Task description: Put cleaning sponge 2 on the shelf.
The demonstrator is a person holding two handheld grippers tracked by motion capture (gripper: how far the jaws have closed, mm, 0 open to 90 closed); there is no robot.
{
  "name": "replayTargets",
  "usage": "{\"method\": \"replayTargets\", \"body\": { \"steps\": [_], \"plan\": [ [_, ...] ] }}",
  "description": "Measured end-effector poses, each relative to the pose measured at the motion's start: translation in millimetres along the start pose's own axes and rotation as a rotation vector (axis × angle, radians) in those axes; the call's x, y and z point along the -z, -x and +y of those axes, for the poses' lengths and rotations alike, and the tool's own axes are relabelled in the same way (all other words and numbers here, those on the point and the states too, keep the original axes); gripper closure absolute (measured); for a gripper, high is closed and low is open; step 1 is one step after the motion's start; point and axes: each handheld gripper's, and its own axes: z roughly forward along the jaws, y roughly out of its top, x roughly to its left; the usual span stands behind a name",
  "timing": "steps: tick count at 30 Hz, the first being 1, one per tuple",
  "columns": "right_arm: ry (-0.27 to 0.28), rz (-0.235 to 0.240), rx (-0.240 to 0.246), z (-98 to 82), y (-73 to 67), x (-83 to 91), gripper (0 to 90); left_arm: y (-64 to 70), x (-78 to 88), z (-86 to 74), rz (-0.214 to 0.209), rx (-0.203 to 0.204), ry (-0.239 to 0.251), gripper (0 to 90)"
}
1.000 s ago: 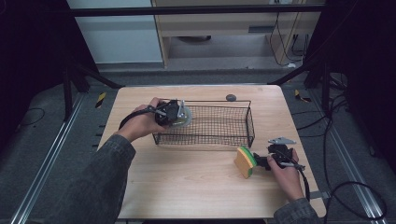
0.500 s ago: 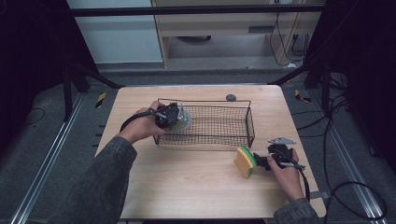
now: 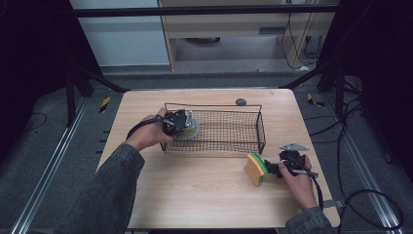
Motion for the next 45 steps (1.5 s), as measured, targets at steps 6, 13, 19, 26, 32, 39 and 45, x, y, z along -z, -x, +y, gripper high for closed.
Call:
{"method": "replayTargets", "body": {
  "steps": [6,13,19,26,32,39,45],
  "plan": [
    [0.000,0.000,-0.001,0.0,0.0,0.0,0.8,0.8,-6.3,-0.4,-0.024,-0.001,-0.016,70.2],
    [0.000,0.000,-0.001,0.0,0.0,0.0,0.8,-2.9,-9.5,-1.4,-0.045,0.020,-0.001,70.2],
    [0.000,0.000,-0.001,0.0,0.0,0.0,0.8,-3.4,-13.8,0.5,-0.066,0.034,0.010,70.2],
    [0.000,0.000,0.000,0.0,0.1,0.0,0.8,-3.4,-19.9,2.2,-0.113,0.051,0.013,70.0],
    [0.000,0.000,0.000,0.0,0.1,0.0,0.8,-2.4,-24.1,5.0,-0.124,0.050,-0.002,69.9],
    [0.000,0.000,0.000,0.0,0.1,0.0,0.8,-2.5,-25.5,5.3,-0.124,0.054,-0.010,68.6],
    [0.000,0.000,0.000,0.0,0.1,0.0,0.8,-4.0,-19.0,4.1,-0.119,0.067,0.013,63.1]
  ]
}}
